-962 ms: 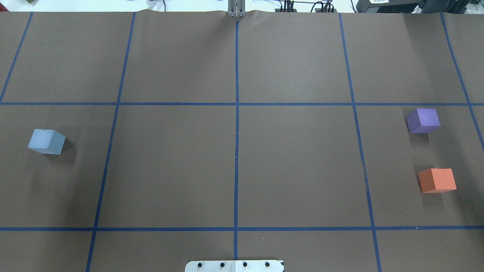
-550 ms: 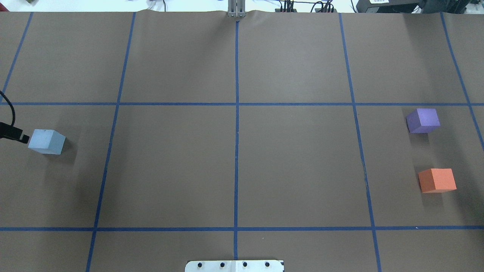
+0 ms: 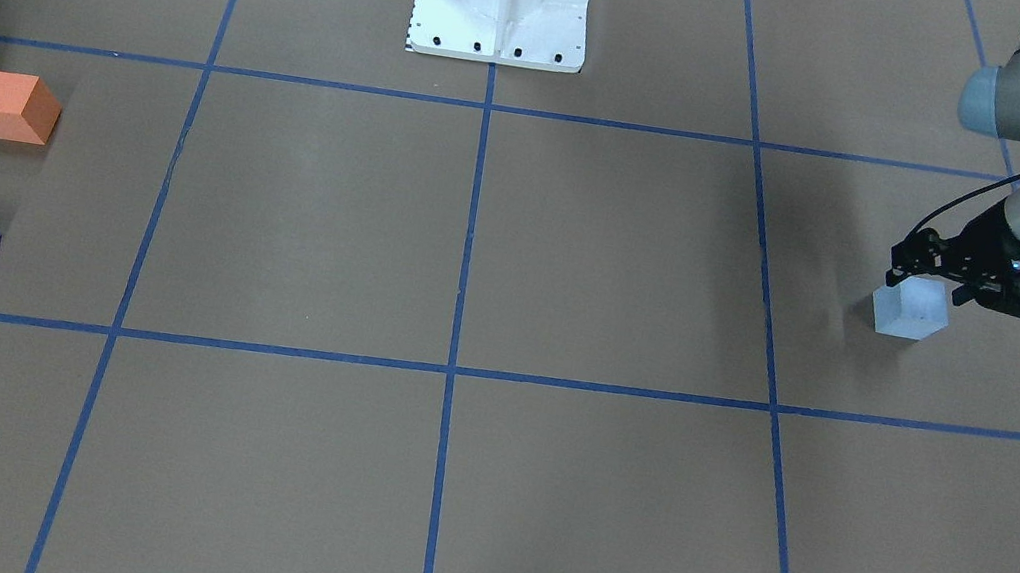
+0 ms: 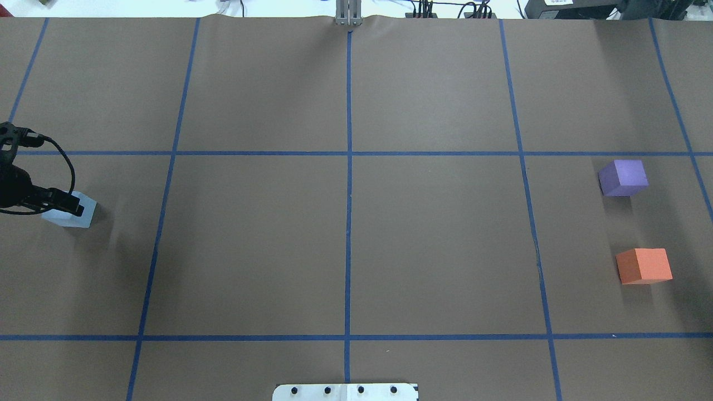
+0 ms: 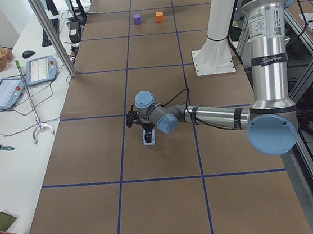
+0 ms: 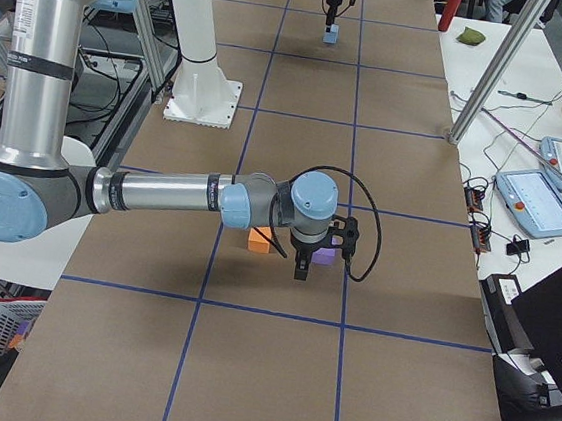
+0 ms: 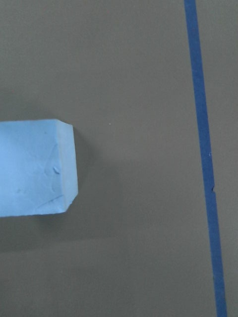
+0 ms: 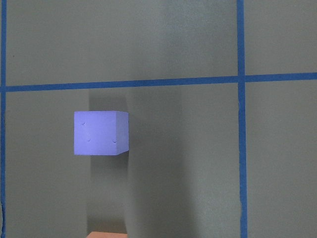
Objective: Place blue block between orange and purple blocks
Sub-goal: 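Lower the left gripper onto the light-blue cube and grasp it, then carry the light-blue cube with the left gripper toward the table center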
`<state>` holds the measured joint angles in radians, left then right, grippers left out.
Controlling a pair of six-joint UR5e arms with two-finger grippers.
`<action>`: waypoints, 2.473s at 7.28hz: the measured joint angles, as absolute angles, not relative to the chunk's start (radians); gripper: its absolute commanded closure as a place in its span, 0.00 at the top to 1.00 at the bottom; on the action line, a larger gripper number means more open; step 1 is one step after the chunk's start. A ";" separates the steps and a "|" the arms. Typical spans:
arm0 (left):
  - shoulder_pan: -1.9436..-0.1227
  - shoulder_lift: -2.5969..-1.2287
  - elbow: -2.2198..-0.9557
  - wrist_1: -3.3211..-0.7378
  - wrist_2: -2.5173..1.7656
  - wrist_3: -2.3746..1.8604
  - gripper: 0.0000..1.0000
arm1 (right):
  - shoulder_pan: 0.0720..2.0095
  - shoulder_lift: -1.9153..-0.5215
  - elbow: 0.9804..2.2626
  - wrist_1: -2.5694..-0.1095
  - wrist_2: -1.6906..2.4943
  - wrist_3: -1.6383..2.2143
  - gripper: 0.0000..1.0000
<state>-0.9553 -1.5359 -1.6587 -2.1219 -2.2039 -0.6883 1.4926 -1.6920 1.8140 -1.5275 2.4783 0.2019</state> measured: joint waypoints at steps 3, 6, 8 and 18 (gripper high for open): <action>-0.927 -1.587 -1.588 -2.123 -2.190 -0.691 0.99 | 1.492 -1.692 1.815 -1.528 2.479 0.202 1.00; -0.910 -1.587 -1.563 -2.120 -2.202 -0.698 0.00 | 1.486 -1.692 1.814 -1.528 2.479 0.204 1.00; -0.908 -1.599 -1.599 -2.100 -2.243 -0.737 0.00 | 1.485 -1.688 1.816 -1.528 2.479 0.204 1.00; -0.426 -2.748 -1.048 -1.908 -1.861 -1.421 0.15 | 1.478 -1.664 1.822 -1.491 2.480 0.202 1.00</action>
